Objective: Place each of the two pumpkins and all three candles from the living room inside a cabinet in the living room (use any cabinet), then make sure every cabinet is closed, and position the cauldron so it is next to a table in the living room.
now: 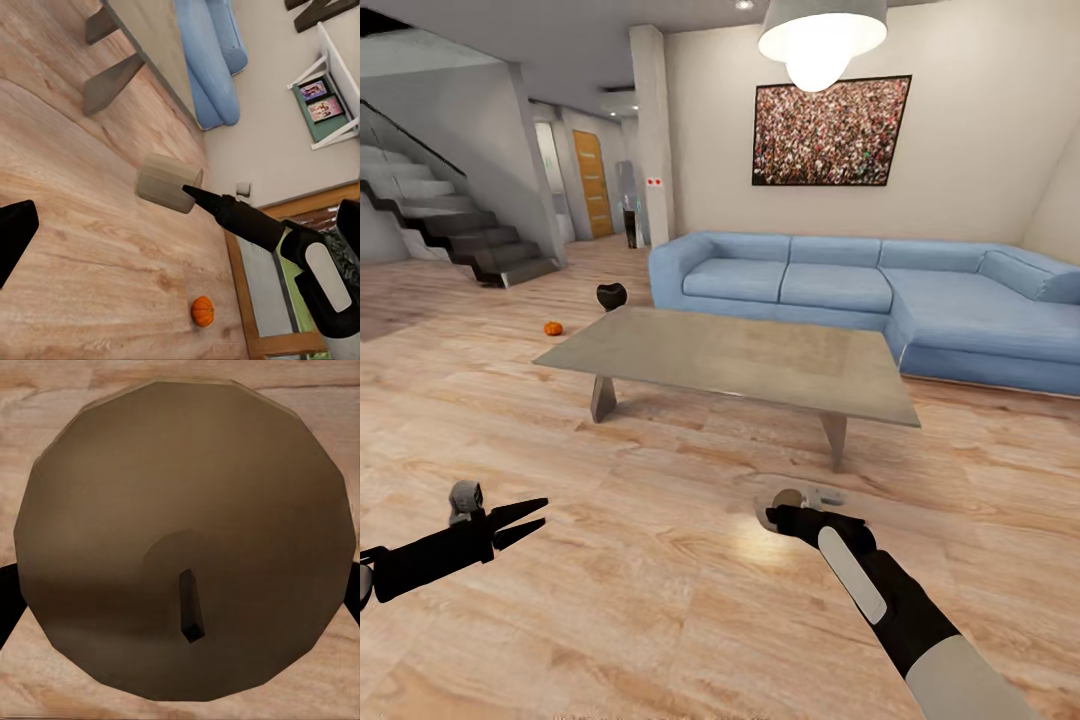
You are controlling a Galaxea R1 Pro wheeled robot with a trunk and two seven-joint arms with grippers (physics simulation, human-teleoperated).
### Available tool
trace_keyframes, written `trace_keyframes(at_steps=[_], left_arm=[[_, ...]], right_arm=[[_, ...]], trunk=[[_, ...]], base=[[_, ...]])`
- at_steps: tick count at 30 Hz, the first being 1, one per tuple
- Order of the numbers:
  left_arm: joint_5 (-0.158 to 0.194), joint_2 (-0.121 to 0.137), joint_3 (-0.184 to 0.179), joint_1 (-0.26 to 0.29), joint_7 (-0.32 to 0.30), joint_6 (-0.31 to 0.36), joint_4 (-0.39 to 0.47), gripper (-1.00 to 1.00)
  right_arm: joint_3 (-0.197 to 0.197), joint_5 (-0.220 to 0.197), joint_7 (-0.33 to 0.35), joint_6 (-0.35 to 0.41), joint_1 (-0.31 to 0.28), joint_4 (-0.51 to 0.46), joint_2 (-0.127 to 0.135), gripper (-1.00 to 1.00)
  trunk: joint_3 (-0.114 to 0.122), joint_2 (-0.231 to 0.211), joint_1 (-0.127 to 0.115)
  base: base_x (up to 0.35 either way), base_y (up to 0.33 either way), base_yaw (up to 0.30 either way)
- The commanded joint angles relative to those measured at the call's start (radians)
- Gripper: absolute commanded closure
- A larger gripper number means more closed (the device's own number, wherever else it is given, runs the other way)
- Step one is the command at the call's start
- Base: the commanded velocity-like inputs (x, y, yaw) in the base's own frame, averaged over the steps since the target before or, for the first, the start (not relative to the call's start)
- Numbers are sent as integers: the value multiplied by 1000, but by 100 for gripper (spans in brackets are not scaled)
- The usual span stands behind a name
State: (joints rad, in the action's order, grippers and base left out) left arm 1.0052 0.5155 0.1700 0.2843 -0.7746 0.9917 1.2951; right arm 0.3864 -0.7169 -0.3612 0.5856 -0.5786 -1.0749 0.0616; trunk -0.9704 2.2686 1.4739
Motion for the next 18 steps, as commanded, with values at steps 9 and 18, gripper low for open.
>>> trace_keyframes(at_steps=[9, 18], left_arm=[[-2, 0, 0, 1, -4, 4, 0, -100], [-3, 0, 0, 1, -4, 4, -5, -100]], right_arm=[[3, -10, -10, 0, -1, -2, 1, 100], [3, -10, -10, 0, -1, 0, 1, 100]], trunk=[[6, 0, 0], [13, 0, 0]], base=[[-136, 15, 254], [-123, 76, 254]])
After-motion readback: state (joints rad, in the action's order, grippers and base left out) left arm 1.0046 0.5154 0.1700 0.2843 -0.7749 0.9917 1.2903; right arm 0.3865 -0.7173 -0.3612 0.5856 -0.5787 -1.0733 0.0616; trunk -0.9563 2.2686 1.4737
